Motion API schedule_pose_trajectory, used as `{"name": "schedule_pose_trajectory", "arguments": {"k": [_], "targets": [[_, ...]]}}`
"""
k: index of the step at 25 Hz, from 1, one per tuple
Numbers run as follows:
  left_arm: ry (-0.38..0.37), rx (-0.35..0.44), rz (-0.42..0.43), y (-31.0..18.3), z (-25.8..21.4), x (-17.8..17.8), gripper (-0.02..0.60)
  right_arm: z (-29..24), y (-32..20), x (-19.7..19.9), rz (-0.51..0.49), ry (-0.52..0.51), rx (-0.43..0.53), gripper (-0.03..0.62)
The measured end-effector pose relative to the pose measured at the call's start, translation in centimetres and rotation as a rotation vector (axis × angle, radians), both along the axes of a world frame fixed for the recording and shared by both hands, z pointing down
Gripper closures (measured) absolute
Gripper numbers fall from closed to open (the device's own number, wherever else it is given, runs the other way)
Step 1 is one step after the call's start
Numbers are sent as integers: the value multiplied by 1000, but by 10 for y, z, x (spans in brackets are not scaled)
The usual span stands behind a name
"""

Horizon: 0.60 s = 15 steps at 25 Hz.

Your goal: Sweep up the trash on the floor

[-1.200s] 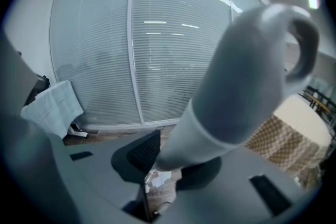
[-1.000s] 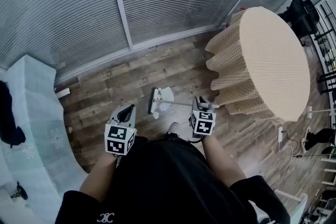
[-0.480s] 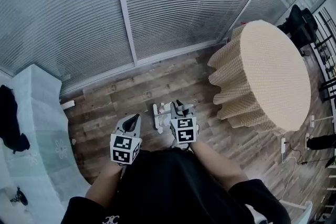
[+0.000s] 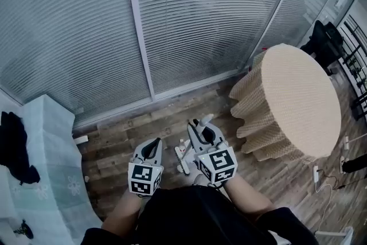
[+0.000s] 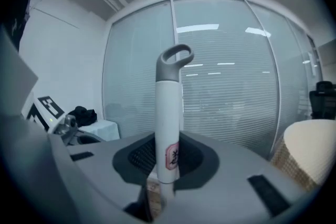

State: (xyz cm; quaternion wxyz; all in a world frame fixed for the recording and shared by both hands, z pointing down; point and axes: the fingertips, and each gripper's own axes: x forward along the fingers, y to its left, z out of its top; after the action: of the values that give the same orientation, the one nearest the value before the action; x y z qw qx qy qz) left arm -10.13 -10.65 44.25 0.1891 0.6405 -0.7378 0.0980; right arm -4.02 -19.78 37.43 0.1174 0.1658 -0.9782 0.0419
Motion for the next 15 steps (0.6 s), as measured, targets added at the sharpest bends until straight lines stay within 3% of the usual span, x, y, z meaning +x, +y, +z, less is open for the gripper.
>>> {"name": "schedule_pose_trajectory", "arguments": {"k": [3,5,15], "targets": [[101,63,15,-19,-28,2,584,-40,-9,6,7,-63,11,516],[129,90,21,-32,-49,2,584,-57,-14,12,21,-73,17,517],[16,113,-34,-65,-129,0,584,-105,-54,32,145,-103,37,517]]}}
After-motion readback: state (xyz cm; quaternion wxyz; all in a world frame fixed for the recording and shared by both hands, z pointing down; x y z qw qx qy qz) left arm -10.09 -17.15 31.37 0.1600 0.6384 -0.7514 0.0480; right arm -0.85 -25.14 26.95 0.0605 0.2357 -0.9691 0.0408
